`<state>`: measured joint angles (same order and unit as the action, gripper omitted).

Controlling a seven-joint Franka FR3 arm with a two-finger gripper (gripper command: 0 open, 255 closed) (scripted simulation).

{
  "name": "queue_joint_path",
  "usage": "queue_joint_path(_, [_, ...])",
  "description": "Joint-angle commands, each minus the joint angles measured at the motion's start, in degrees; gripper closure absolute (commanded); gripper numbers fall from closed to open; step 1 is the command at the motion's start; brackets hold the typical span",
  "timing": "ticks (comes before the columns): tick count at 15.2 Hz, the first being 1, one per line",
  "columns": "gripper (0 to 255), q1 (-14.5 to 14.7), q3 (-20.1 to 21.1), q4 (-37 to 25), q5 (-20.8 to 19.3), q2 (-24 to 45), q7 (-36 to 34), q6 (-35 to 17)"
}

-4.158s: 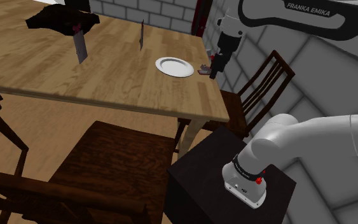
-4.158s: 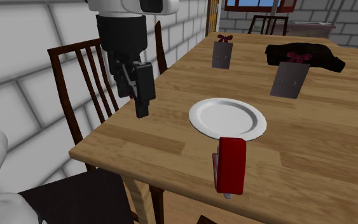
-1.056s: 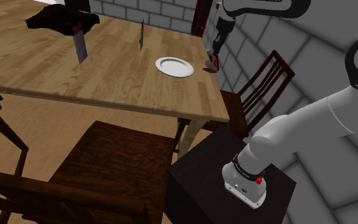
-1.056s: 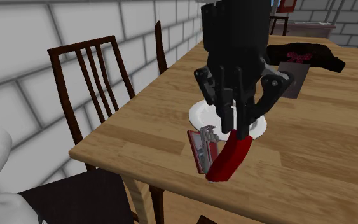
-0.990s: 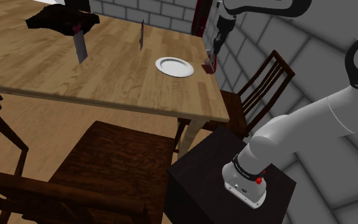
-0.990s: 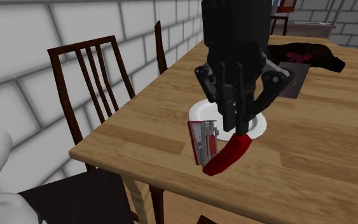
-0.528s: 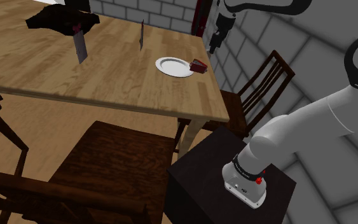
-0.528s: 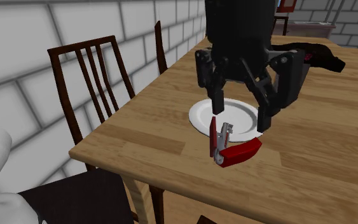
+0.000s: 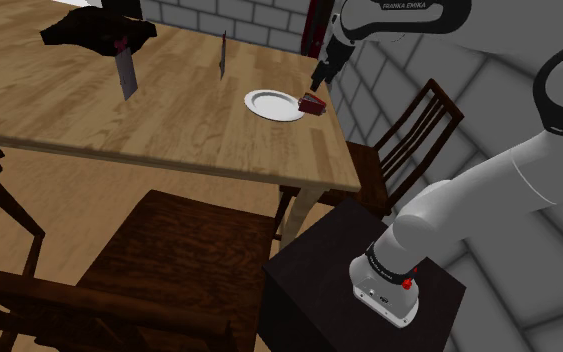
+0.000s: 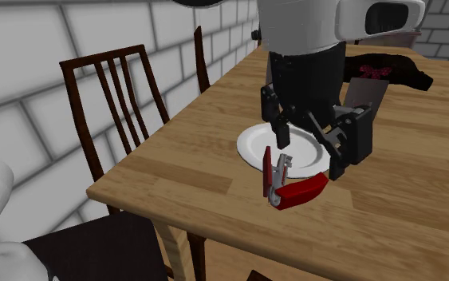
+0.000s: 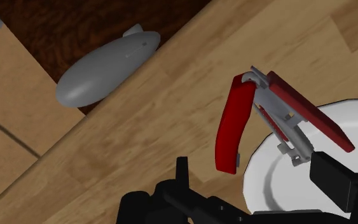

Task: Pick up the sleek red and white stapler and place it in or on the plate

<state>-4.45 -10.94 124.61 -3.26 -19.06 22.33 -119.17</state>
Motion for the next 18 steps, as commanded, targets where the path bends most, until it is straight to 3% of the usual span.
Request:
queue_joint_path(1, [0,0.02,-0.14,0.77,0.15,0.63,0.08,-1.48])
queue_joint_path(10, [0,0.04,-0.23,1.49,0.21,1.13,0.14,-2.69])
queue_joint_path(11, [255,0.04,-0.23,1.49,0.21,1.13,0.14,-2.69])
queue_joint_path(18, [255,0.04,-0.23,1.49,0.21,1.13,0.14,-2.69])
